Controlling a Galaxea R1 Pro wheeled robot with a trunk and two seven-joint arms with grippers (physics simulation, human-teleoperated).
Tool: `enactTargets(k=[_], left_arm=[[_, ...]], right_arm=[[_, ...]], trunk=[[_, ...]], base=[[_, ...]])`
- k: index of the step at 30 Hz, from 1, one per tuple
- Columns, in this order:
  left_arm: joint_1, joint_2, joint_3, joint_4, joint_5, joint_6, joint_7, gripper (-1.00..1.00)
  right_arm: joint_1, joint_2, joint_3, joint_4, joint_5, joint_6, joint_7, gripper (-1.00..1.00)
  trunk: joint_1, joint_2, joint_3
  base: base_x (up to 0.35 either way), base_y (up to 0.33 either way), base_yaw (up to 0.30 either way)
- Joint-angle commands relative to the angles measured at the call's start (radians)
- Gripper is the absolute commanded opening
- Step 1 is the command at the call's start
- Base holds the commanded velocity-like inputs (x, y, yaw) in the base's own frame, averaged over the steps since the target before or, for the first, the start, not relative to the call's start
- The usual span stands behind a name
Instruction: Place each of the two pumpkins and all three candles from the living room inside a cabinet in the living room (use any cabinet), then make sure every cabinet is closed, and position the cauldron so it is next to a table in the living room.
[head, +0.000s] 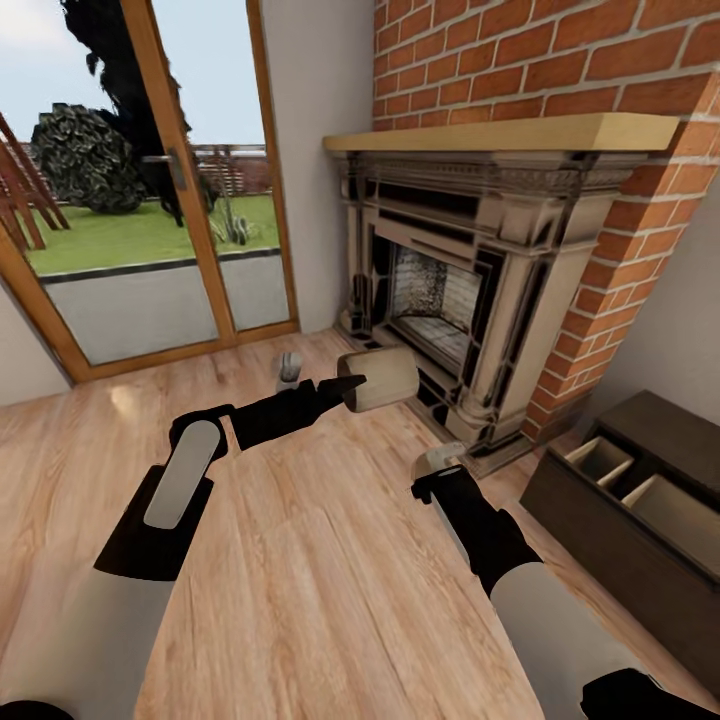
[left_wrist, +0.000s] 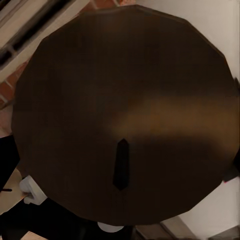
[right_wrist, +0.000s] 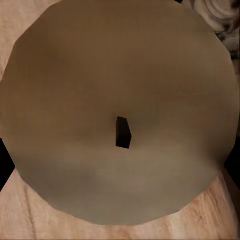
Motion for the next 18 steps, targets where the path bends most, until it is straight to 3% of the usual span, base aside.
enactTargets(k=[1, 9, 18], left_arm=[[0.0, 0.0, 0.0, 0.0, 0.005, 0.0, -0.002, -1.0], [0.0, 0.0, 0.0, 0.0, 0.005, 0.0, -0.002, -1.0], [0.0, 0.001, 0.0, 0.0, 0.004, 0.0, -0.002, -1.0]], right_arm=[[0.0, 0.0, 0.0, 0.0, 0.003, 0.0, 0.0, -1.0], [0.0, 0.0, 0.0, 0.0, 0.003, 0.0, 0.0, -1.0], [0.0, 0.0, 0.0, 0.0, 0.003, 0.0, 0.0, -1.0]], trunk=[[0.0, 0.0, 0.001], [0.0, 0.0, 0.008], [0.0, 0.0, 0.016]], base=[[0.22, 0.002, -0.248], [0.162, 0.0, -0.251], [0.021, 0.0, -0.251]])
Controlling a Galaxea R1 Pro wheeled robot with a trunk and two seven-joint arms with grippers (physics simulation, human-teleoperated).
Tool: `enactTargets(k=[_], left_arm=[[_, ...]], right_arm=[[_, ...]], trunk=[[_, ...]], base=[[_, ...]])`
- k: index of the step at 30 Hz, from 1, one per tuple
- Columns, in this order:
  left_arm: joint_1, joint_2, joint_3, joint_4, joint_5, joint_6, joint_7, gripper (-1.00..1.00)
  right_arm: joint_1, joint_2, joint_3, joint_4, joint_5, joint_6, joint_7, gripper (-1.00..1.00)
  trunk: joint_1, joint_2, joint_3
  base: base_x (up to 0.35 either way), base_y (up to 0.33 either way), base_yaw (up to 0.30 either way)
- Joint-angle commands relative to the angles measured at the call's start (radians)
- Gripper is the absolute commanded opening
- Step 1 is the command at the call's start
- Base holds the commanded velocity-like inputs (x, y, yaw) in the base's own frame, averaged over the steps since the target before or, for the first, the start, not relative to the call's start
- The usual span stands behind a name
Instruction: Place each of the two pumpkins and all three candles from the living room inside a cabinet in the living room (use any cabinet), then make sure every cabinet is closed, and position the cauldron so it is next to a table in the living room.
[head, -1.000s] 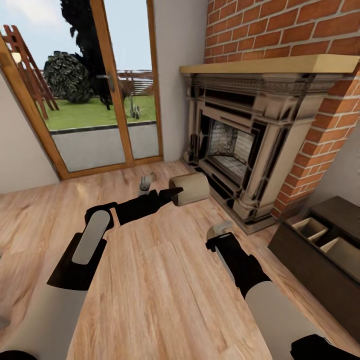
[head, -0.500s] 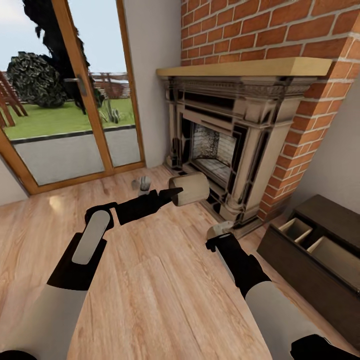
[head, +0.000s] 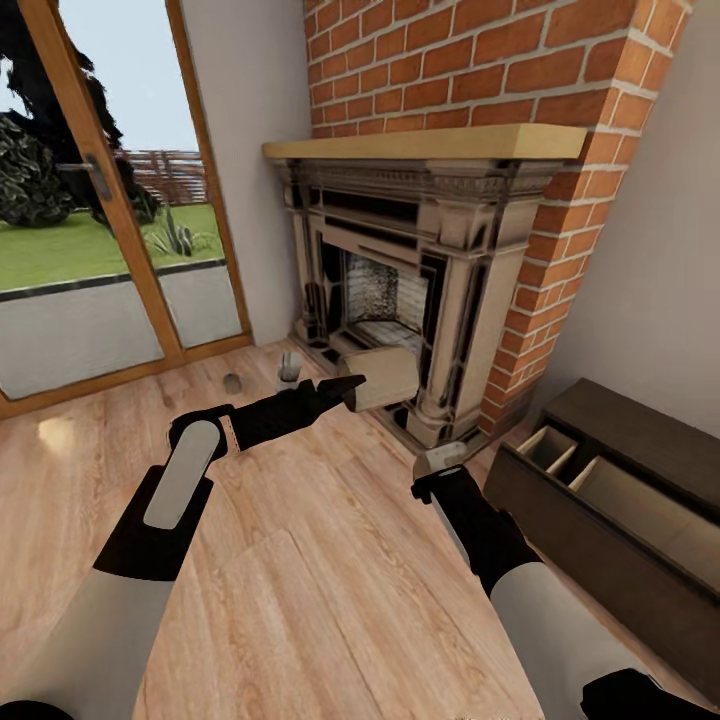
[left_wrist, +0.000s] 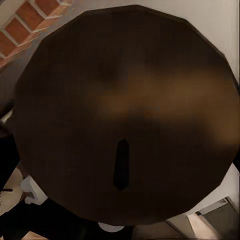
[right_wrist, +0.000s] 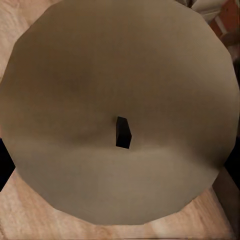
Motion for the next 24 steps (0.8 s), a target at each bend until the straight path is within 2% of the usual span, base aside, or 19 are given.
enactTargets(k=[1, 24], left_arm=[[0.0, 0.0, 0.0, 0.0, 0.005, 0.0, -0.002, -1.0], [0.0, 0.0, 0.0, 0.0, 0.008, 0.001, -0.003, -1.0]], right_arm=[[0.001, 0.0, 0.0, 0.0, 0.003, 0.0, 0.0, -1.0], [0.005, 0.0, 0.0, -0.001, 0.0, 0.0, 0.0, -1.0]], trunk=[[0.0, 0.0, 0.001], [0.0, 0.0, 0.022]], base=[[0.0, 0.0, -0.251], [0.0, 0.0, -0.251]])
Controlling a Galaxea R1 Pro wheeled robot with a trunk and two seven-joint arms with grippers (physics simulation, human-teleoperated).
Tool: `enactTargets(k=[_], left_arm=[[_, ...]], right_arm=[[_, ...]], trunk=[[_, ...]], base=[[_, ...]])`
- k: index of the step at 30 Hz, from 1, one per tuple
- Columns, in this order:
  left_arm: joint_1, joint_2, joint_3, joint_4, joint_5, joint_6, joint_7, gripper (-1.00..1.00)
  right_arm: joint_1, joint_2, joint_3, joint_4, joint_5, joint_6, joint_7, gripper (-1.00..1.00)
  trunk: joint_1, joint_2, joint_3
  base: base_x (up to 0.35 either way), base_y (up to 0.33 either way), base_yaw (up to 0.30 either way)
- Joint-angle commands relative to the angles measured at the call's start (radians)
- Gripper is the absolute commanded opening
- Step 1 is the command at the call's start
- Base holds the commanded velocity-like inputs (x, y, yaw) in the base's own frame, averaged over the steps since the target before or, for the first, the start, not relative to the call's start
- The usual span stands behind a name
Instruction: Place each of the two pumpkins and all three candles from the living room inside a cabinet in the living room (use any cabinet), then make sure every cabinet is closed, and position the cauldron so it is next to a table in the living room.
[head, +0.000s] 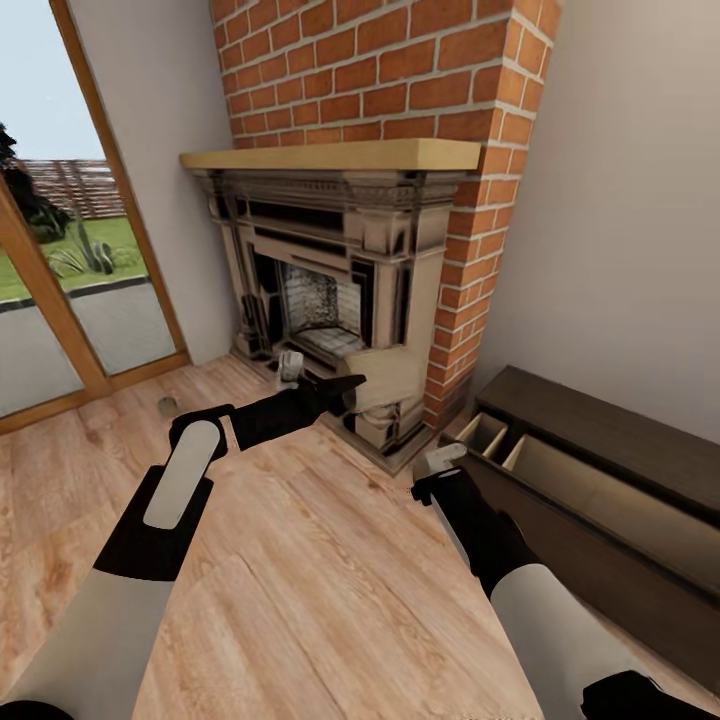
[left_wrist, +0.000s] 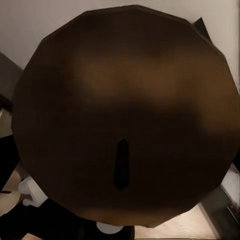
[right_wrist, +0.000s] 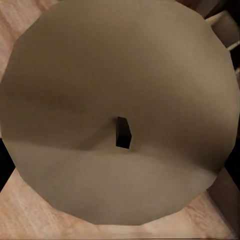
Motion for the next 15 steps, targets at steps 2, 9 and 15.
enactTargets(k=[2, 9, 15], left_arm=[[0.0, -0.002, 0.0, 0.0, 0.006, 0.0, -0.002, -1.0], [0.0, -0.003, 0.0, -0.001, 0.005, 0.0, -0.002, -1.0], [0.0, -0.003, 0.0, -0.001, 0.005, 0.0, -0.002, -1.0]], right_arm=[[-0.001, 0.0, 0.0, 0.0, 0.002, 0.0, 0.0, -1.0], [0.0, 0.0, 0.0, -0.002, 0.003, 0.0, 0.0, -1.0], [0.0, 0.0, 0.0, -0.002, 0.002, 0.0, 0.002, -1.0]], trunk=[[0.0, 0.0, 0.002], [0.0, 0.0, 0.007], [0.0, 0.0, 0.008]], base=[[0.0, 0.0, -0.251], [0.044, 0.0, -0.202], [0.074, 0.0, -0.144]])
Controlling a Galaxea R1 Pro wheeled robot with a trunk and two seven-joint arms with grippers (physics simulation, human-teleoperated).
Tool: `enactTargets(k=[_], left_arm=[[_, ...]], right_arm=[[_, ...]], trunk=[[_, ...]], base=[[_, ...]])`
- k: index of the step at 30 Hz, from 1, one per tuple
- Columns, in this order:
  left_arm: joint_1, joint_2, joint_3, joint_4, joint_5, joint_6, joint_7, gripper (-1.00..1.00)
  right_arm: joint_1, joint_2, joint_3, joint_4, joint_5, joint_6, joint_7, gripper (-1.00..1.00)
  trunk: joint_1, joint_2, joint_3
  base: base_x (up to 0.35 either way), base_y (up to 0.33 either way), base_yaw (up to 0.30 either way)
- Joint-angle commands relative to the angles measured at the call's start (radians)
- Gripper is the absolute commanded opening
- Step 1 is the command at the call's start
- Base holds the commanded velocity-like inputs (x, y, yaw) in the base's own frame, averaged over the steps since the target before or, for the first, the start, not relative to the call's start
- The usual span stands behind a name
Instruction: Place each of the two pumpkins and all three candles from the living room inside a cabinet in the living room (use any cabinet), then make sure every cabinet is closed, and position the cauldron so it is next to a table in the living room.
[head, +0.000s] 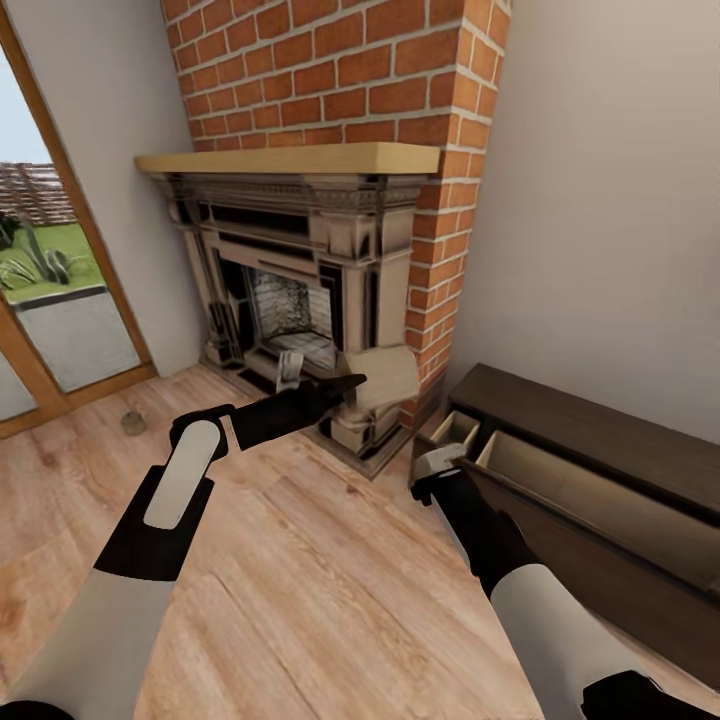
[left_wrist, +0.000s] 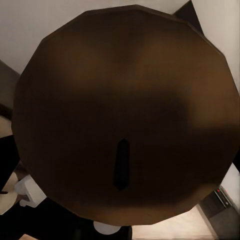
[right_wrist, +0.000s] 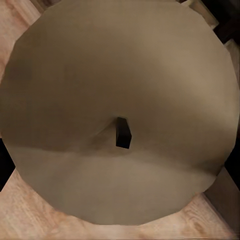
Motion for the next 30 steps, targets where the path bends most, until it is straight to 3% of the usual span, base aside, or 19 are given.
enactTargets(k=[1, 23, 25, 28, 30], left_arm=[[0.0, 0.0, 0.0, 0.0, -0.001, 0.0, -0.002, -1.0], [0.0, 0.0, 0.0, -0.001, -0.002, 0.0, -0.002, -1.0], [0.0, 0.002, 0.0, -0.001, -0.001, 0.0, -0.002, -1.0], [0.0, 0.006, 0.0, 0.0, -0.001, 0.0, -0.002, -1.0], [0.0, 0.004, 0.0, 0.0, -0.001, -0.001, -0.002, -1.0]], right_arm=[[-0.001, 0.0, 0.0, 0.0, 0.001, 0.0, 0.0, -1.0], [-0.001, 0.001, -0.002, 0.0, -0.002, 0.001, 0.005, -1.0], [0.0, 0.001, -0.003, 0.001, -0.024, 0.001, 0.013, -1.0], [0.0, 0.0, -0.002, 0.019, -0.146, 0.003, 0.044, -1.0], [0.0, 0.0, -0.002, 0.026, -0.188, 0.003, 0.05, -1.0]], trunk=[[0.0, 0.0, 0.0], [0.0, 0.0, 0.007], [0.0, 0.0, 0.008], [0.0, 0.0, 0.009], [0.0, 0.0, 0.008]], base=[[0.074, 0.0, -0.267], [0.038, 0.0, -0.281], [0.0, 0.0, -0.282], [0.0, 0.0, -0.283], [0.0, 0.0, -0.263]])
